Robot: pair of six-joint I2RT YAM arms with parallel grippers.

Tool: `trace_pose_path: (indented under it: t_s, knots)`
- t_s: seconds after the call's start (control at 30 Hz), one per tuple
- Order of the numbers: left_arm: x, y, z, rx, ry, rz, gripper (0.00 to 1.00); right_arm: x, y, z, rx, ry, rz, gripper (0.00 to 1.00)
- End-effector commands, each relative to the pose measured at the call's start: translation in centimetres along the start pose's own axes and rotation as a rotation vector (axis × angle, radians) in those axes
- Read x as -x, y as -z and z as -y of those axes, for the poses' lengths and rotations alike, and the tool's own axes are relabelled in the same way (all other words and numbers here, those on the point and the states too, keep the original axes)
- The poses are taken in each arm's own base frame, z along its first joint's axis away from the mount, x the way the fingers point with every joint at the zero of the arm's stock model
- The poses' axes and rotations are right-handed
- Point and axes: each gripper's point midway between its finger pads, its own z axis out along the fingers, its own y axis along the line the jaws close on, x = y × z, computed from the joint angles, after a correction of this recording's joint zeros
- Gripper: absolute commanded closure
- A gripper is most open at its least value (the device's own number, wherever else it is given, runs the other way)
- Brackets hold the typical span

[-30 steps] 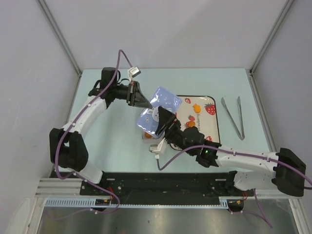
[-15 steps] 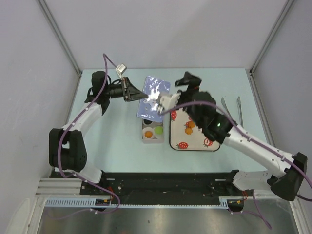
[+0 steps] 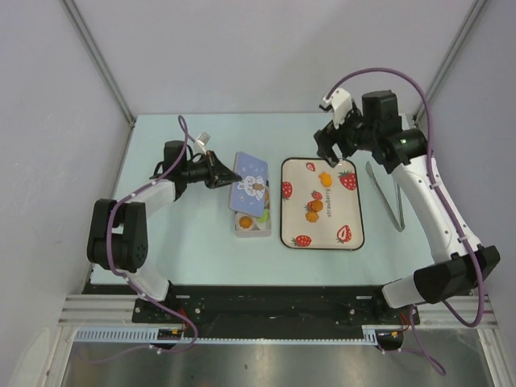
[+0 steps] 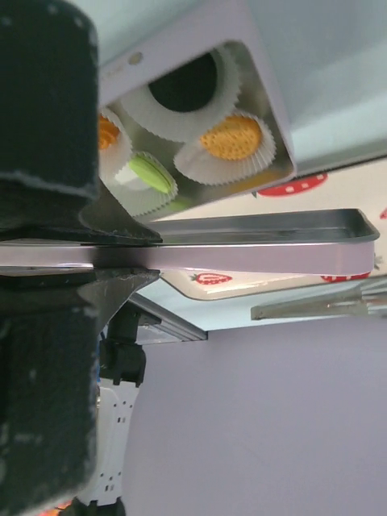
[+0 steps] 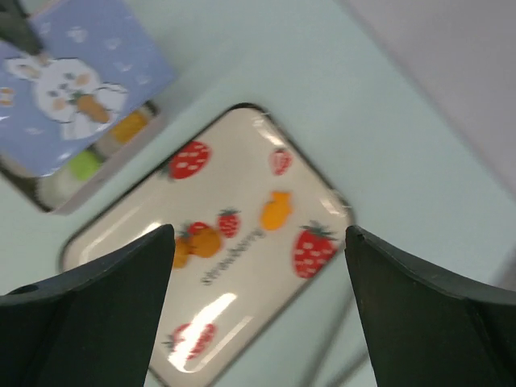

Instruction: Pack the cookies

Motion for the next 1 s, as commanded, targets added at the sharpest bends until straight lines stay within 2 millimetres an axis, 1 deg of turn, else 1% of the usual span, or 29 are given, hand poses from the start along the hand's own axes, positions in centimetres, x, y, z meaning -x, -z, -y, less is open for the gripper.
trace_pose_path:
  t_s: [0.0, 0.03, 0.07, 0.1, 0.13, 0.17, 0.2, 0.3, 0.33, 0.4, 0.47, 0.5, 0.57, 0.6, 0.63, 0.67, 0.7, 0.77, 0.87, 0.97]
  knots:
    - [1.3, 0.8, 0.7, 0.024, -0.055, 0.102, 1.00, -3.3, -0.3, -7.6, 0.354, -0.255, -0.015, 0.10]
    - [0.9, 0.8, 0.3, 0.028, -0.036, 0.100, 1.00, -3.2, -0.5, -8.0, 0.373, -0.262, 0.007, 0.10]
    - [0.9, 0.8, 0.3, 0.026, -0.016, 0.109, 1.00, -3.2, -0.5, -8.9, 0.425, -0.302, 0.015, 0.10]
    - [1.0, 0.8, 0.4, 0.018, -0.015, 0.121, 1.00, -4.2, -0.9, -9.4, 0.447, -0.335, 0.000, 0.11]
    - [0.7, 0.8, 0.1, 0.019, 0.002, 0.119, 1.00, -3.9, -1.3, -9.7, 0.462, -0.345, 0.022, 0.11]
    - [0.6, 0.7, 0.3, 0.009, 0.014, 0.118, 1.00, -3.8, -1.3, -10.3, 0.494, -0.373, 0.029, 0.12]
    - [0.7, 0.7, 0.4, -0.003, 0.015, 0.116, 1.00, -4.3, -1.7, -10.7, 0.503, -0.384, 0.021, 0.13]
    - [0.8, 0.5, 0.6, -0.032, 0.041, 0.110, 1.00, -3.9, -2.5, -11.7, 0.514, -0.377, 0.046, 0.14]
    - [0.7, 0.4, 0.6, -0.037, 0.049, 0.112, 1.00, -4.1, -3.2, -12.2, 0.525, -0.377, 0.054, 0.14]
    - [0.8, 0.3, 1.0, -0.066, 0.060, 0.115, 1.00, -4.3, -3.8, -12.9, 0.542, -0.402, 0.049, 0.15]
    - [0.5, 0.3, 1.0, -0.083, 0.096, 0.112, 1.00, -4.8, -4.9, -13.8, 0.561, -0.408, 0.043, 0.15]
    - [0.5, 0.3, 1.3, -0.098, 0.090, 0.114, 1.00, -4.9, -5.4, -13.9, 0.561, -0.408, 0.050, 0.16]
    - [0.5, 0.3, 1.4, -0.114, 0.098, 0.118, 1.00, -5.6, -6.3, -14.7, 0.574, -0.417, 0.034, 0.16]
    - [0.5, 0.3, 1.6, -0.123, 0.102, 0.118, 0.99, -5.3, -6.8, -14.8, 0.572, -0.415, 0.051, 0.16]
    - [0.2, 0.2, 1.6, -0.131, 0.129, 0.111, 1.00, -5.4, -7.1, -14.9, 0.569, -0.424, 0.050, 0.16]
    - [0.4, 0.2, 2.1, -0.152, 0.113, 0.119, 1.00, -5.7, -7.5, -15.2, 0.575, -0.430, 0.042, 0.17]
    - [0.3, 0.0, 2.1, -0.160, 0.124, 0.110, 1.00, -5.6, -7.9, -15.1, 0.567, -0.426, 0.053, 0.17]
    - [0.1, -0.4, 2.9, -0.187, 0.123, 0.099, 1.00, -5.8, -8.4, -15.2, 0.561, -0.427, 0.049, 0.17]
    - [-0.4, -1.0, 3.3, -0.203, 0.126, 0.076, 1.00, -6.1, -9.2, -15.2, 0.552, -0.432, 0.045, 0.18]
    - [-1.0, -1.6, 3.1, -0.199, 0.135, 0.066, 1.00, -6.6, -9.7, -15.1, 0.540, -0.435, 0.043, 0.18]
